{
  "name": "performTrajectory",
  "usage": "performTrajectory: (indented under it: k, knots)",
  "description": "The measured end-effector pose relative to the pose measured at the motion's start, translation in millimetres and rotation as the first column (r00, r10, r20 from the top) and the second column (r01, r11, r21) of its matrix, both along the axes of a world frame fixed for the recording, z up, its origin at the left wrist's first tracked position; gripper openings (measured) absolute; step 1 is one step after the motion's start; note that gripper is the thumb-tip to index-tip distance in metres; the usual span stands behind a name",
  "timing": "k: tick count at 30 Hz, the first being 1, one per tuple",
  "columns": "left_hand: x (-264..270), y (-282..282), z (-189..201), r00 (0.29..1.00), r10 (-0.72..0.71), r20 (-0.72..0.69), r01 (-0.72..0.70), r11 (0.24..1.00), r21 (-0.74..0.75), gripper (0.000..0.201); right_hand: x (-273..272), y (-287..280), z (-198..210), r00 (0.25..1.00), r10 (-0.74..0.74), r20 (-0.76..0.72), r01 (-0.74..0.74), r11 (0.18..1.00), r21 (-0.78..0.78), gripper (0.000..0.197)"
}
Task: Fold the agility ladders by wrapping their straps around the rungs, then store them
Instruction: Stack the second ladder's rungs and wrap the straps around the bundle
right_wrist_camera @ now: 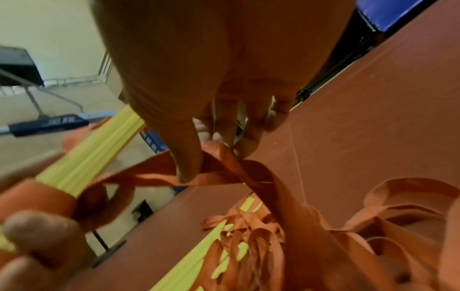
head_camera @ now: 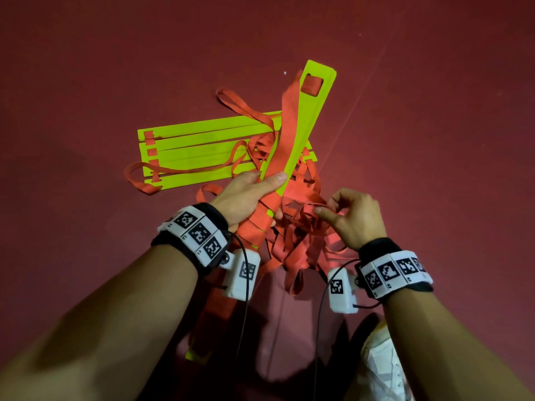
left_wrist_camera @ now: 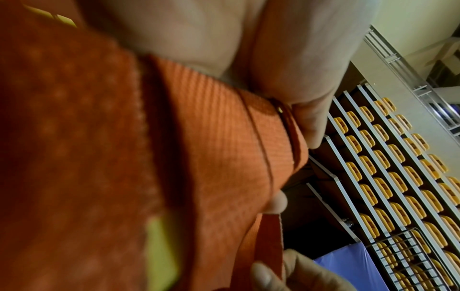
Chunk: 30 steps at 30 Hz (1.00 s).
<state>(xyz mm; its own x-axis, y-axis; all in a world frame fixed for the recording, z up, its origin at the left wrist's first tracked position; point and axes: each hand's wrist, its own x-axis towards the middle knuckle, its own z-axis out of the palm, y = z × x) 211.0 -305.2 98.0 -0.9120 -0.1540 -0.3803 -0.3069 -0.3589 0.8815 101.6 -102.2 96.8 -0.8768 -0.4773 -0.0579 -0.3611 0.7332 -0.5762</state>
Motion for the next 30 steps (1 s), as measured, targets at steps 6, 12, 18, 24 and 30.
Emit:
performTrajectory:
  k: [6,12,18,24,30]
  knots:
    - [-0.1,2.5,-2.4,0.999,-0.036,0.017,0.036,0.999,-0.018,0.025,6.5,2.9,-12.1,0.998,-0.042,0.053,0.026,0.965,0.260,0.035]
    - [0.1,4.1,-1.9,0.999,-0.019,0.035,0.020,1.000,-0.024,0.024,6.2,2.3,-13.4,0.978,-0.043,0.204,0.005,0.982,0.187,0.018]
    - [1.1,3.7,2.5,0.999,-0.007,0.034,0.007,1.000,-0.011,0.026,-0.5,16.4,-26.7,0.970,-0.222,0.102,0.193,0.952,0.237,0.014]
    - [2.3,11.9,4.2,0.996,-0.080,0.024,0.082,0.995,-0.058,0.026,0.2,13.8,-20.9,0.936,-0.330,0.120,0.241,0.851,0.466,0.026]
    - [0.3,15.5,6.2,0.997,-0.074,0.007,0.074,0.995,-0.063,0.022,5.1,6.7,-17.5,0.945,-0.284,0.160,0.182,0.867,0.464,0.029]
